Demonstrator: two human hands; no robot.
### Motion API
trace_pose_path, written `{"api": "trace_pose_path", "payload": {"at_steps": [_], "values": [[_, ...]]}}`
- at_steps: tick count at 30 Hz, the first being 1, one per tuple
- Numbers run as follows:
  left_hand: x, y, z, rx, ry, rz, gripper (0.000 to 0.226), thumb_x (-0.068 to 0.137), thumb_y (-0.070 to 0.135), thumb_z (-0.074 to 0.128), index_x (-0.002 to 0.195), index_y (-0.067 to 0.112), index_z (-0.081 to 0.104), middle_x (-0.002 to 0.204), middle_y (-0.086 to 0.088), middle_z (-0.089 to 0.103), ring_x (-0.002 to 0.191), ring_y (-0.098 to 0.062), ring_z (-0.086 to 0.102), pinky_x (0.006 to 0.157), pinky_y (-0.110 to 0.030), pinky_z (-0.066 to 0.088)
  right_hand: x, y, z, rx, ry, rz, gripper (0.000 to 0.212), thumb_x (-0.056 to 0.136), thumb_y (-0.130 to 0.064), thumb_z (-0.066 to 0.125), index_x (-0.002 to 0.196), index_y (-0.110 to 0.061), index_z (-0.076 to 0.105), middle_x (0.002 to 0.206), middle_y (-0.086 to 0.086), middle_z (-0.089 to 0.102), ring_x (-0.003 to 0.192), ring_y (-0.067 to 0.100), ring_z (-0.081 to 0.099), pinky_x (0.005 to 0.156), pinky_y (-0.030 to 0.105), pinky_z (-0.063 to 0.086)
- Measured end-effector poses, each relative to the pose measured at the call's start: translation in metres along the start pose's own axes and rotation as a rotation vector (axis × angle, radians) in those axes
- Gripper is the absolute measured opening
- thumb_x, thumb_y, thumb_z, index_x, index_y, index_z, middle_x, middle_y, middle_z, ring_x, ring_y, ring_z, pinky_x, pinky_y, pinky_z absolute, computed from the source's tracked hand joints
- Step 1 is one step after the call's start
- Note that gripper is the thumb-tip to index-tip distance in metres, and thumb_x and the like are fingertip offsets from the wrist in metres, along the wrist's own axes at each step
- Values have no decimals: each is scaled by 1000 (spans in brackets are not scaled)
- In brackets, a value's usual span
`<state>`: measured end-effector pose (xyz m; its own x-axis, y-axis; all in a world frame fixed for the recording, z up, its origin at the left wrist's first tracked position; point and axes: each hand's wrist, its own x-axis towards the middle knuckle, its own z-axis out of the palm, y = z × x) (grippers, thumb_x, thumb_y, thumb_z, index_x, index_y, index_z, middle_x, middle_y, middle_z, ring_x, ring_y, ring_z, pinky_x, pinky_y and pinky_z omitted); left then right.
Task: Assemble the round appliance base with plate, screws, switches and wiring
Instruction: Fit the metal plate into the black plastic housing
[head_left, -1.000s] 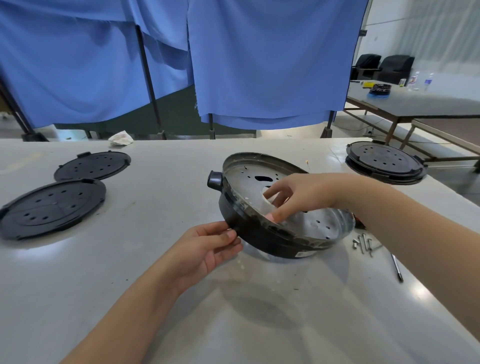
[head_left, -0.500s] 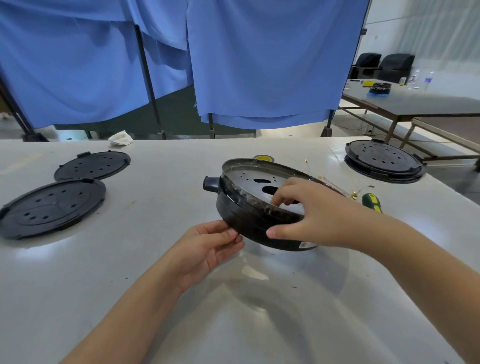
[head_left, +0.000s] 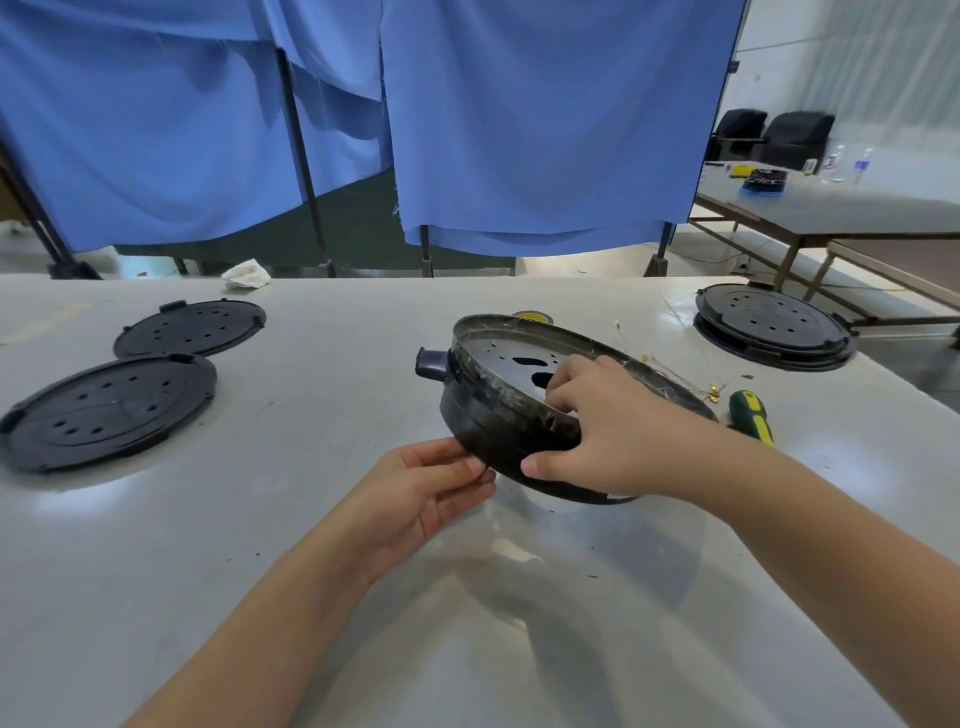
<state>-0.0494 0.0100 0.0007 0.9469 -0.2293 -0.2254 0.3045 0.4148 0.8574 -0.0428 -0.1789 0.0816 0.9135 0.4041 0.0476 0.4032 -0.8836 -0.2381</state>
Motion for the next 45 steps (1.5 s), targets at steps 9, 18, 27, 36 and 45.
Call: {"api": "trace_pose_path", "payload": {"at_steps": [9, 18, 27, 36, 45], "values": [[-1, 3, -3, -42, 86, -19, 26, 59, -2, 72, 84, 1, 77, 83, -14, 74, 72, -19, 74, 62, -21, 58, 4, 4, -6, 74, 25, 41, 45, 78, -49, 68, 109, -16, 64, 118, -9, 45, 112, 15, 37, 95, 33, 37], [4, 27, 4, -183, 163, 90, 42, 55, -4, 73, 97, -5, 66, 82, -15, 75, 76, -20, 75, 59, -19, 57, 24, 19, -52, 395, 16, 219, 40, 71, -44, 78, 100, -21, 62, 92, -3, 67, 80, 14, 63, 66, 26, 49], [15, 49, 32, -52, 141, 346, 16, 62, -5, 77, 71, 8, 77, 89, -19, 75, 86, -27, 75, 69, -23, 58, 31, 20, -66, 478, 63, 143, 34, 75, -36, 78, 101, -19, 65, 89, -3, 70, 77, 10, 66, 65, 20, 49], [4, 69, 54, 226, 214, 668, 12, 74, -1, 79, 76, 9, 74, 79, -9, 75, 75, -21, 74, 71, -22, 58, 22, 27, -69, 706, 123, 67, 14, 73, -35, 79, 76, -30, 67, 68, -21, 70, 62, -6, 65, 48, 4, 44], [1, 79, 60, 414, 285, 861, 24, 76, 0, 79, 72, 22, 74, 77, -1, 76, 76, -17, 74, 72, -22, 57, 16, 38, -66, 1002, 135, 42, 30, 60, -39, 80, 86, -27, 72, 84, -7, 75, 74, 9, 72, 55, 16, 53]]}}
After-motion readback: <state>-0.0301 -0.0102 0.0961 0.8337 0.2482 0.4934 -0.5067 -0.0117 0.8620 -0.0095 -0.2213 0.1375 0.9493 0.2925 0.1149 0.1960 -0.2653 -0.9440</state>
